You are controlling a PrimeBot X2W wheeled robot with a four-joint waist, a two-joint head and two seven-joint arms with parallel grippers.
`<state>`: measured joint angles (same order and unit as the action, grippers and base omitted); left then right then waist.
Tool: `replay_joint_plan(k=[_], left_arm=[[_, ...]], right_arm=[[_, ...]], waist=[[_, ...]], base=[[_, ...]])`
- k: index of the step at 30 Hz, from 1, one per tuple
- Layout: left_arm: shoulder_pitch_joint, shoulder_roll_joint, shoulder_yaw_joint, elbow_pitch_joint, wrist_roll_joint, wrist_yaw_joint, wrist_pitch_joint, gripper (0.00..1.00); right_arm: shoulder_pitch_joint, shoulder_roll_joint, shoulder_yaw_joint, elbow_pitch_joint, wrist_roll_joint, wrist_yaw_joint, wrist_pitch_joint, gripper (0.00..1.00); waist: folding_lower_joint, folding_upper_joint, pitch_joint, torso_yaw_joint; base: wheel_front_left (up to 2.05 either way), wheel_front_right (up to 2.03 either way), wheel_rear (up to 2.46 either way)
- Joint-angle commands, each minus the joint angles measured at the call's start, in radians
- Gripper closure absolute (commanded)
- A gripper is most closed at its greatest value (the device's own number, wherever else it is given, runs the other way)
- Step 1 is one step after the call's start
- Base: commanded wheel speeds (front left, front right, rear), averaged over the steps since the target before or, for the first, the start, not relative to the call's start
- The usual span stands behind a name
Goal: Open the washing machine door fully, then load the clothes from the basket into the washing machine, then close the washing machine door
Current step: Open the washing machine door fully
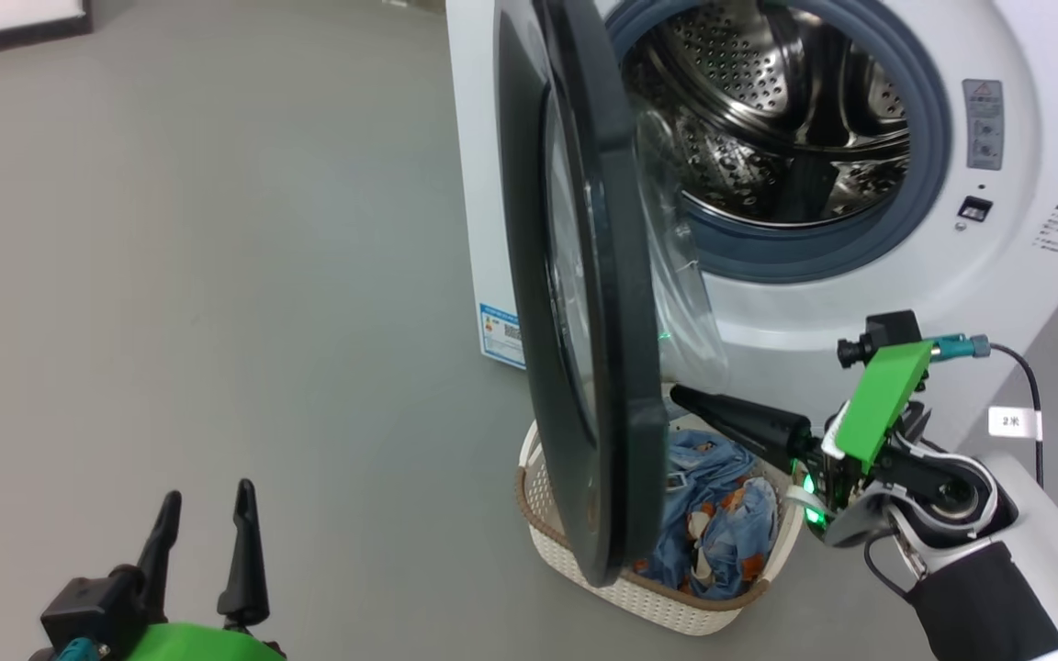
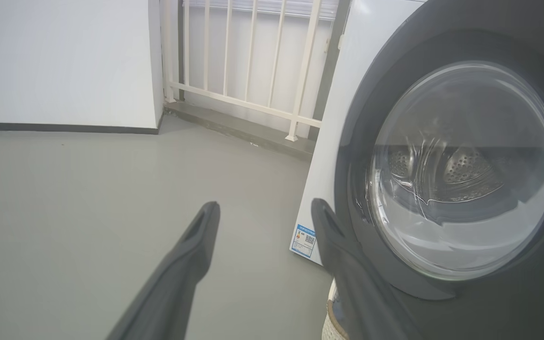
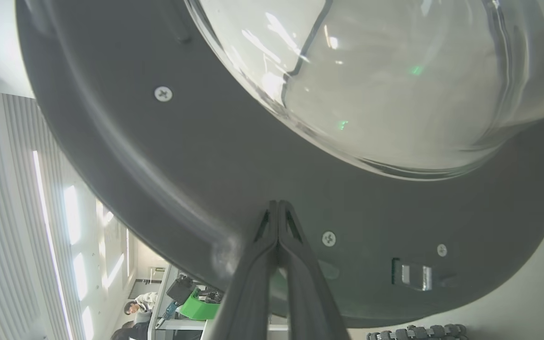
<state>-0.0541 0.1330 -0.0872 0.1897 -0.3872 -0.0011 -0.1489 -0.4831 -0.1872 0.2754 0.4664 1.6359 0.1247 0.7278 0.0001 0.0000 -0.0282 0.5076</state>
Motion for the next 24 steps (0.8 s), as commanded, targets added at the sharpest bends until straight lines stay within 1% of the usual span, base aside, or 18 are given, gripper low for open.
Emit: replay_joint_plan(k=[1, 2, 9, 10, 11, 13, 14, 17, 19, 20, 24], left_arm=[[-0.037, 0.017, 0.029, -0.016, -0.002, -0.005, 0.000, 0.00], [-0.038, 0.016, 0.028, -0.013, -0.003, -0.005, -0.001, 0.00], [-0.043, 0.012, 0.024, 0.006, -0.012, -0.005, -0.012, 0.00], [-0.043, 0.012, 0.024, 0.006, -0.012, -0.005, -0.012, 0.00], [-0.046, 0.012, 0.022, 0.009, -0.013, -0.005, -0.015, 0.00], [-0.049, 0.012, 0.021, 0.011, -0.014, -0.004, -0.016, 0.00], [-0.049, 0.012, 0.021, 0.011, -0.014, -0.004, -0.016, 0.00], [-0.051, 0.013, 0.021, 0.013, -0.017, -0.002, -0.020, 0.00], [-0.051, 0.013, 0.021, 0.014, -0.019, -0.001, -0.022, 0.00], [-0.052, 0.011, 0.020, 0.014, -0.021, 0.000, -0.025, 0.00], [-0.056, 0.010, 0.017, 0.016, -0.025, 0.000, -0.029, 0.00]], right_arm=[[0.007, -0.006, -0.002, -0.031, -0.007, 0.006, -0.008, 0.21], [0.011, -0.008, -0.003, -0.035, -0.012, 0.006, -0.011, 0.00], [0.017, -0.012, -0.008, -0.076, -0.042, 0.006, -0.035, 0.00], [0.017, -0.012, -0.008, -0.076, -0.042, 0.006, -0.035, 0.00], [0.020, -0.015, -0.008, -0.091, -0.056, 0.006, -0.049, 0.00], [0.023, -0.020, -0.005, -0.107, -0.073, 0.006, -0.059, 0.00], [0.023, -0.020, -0.005, -0.107, -0.073, 0.006, -0.059, 0.00], [0.030, -0.029, -0.004, -0.137, -0.095, 0.006, -0.081, 0.00], [0.036, -0.038, -0.006, -0.161, -0.112, 0.006, -0.101, 0.00], [0.042, -0.048, -0.007, -0.191, -0.133, 0.006, -0.130, 0.00], [0.055, -0.075, 0.000, -0.266, -0.187, 0.006, -0.201, 0.00]], waist=[[-0.0001, 0.0000, -0.013, -0.026], [-0.0001, 0.0000, -0.014, -0.039], [-0.0001, 0.0000, -0.017, -0.137], [-0.0001, 0.0000, -0.017, -0.137], [-0.0001, 0.0000, -0.017, -0.165], [-0.0001, 0.0000, -0.016, -0.191], [-0.0001, 0.0000, -0.016, -0.191], [-0.0001, 0.0000, -0.015, -0.227], [-0.0001, 0.0000, -0.014, -0.249], [-0.0001, 0.0000, -0.014, -0.271], [-0.0001, 0.0000, -0.012, -0.311]], base=[[0.00, 0.00, 0.00], [0.00, 0.00, 0.00], [0.00, 0.00, 0.00], [0.00, 0.00, 0.00], [0.00, 0.00, 0.00], [0.00, 0.00, 0.00], [0.00, 0.00, 0.00], [0.00, 0.00, 0.00], [0.00, 0.00, 0.00], [0.00, 0.00, 0.00], [0.00, 0.00, 0.00]])
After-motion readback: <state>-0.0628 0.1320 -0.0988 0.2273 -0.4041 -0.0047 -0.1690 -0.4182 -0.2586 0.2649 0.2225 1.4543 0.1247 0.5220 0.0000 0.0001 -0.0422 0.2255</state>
